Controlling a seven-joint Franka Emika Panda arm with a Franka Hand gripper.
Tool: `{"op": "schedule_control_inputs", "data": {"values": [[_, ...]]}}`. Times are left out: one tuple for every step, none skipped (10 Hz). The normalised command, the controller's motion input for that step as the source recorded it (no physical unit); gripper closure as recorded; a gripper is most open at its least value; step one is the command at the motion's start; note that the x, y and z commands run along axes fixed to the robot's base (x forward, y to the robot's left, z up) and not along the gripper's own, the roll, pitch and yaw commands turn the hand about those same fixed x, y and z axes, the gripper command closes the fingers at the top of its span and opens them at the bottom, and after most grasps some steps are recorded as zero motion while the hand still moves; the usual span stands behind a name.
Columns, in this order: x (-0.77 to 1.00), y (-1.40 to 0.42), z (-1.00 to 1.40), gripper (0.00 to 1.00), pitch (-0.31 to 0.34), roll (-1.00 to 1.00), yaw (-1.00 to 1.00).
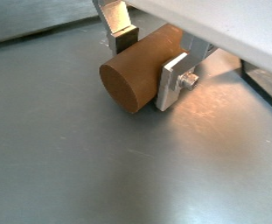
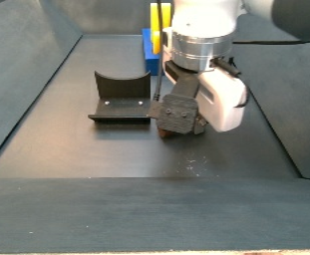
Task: Pick up the round object. Move up. Place the round object on the fixture. Regrasp the round object. Move to above the board. Insert the round object.
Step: Pick up the round object, then move up, then place the round object on the fixture.
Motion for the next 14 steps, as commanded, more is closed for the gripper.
{"op": "schedule_control_inputs", "data": {"values": [[0.00,0.00,0.00,1.00,0.000,0.00,0.00],[0.00,0.00,0.00,1.00,0.000,0.00,0.00],[0.00,0.00,0.00,1.00,0.000,0.00,0.00],[0.00,0.00,0.00,1.00,0.000,0.00,0.00],[0.00,0.00,0.00,1.00,0.000,0.00,0.00],[0.00,0.00,0.00,1.00,0.000,0.00,0.00],[0.00,0.00,1.00,1.00,0.000,0.00,0.00],[-0.07,0.03,0.96,1.00,0.068,0.00,-0.05],[-0.07,0.02,0.86,1.00,0.102,0.00,-0.05],[-0.05,0.02,0.75,1.00,0.126,0.01,-0.05],[-0.03,0.02,0.57,1.00,0.144,0.04,-0.05],[-0.02,0.01,0.38,1.00,0.133,0.07,-0.04],[-0.03,0.01,0.24,1.00,0.130,0.09,-0.03],[0.00,0.00,1.00,1.00,0.000,0.00,0.00]]}}
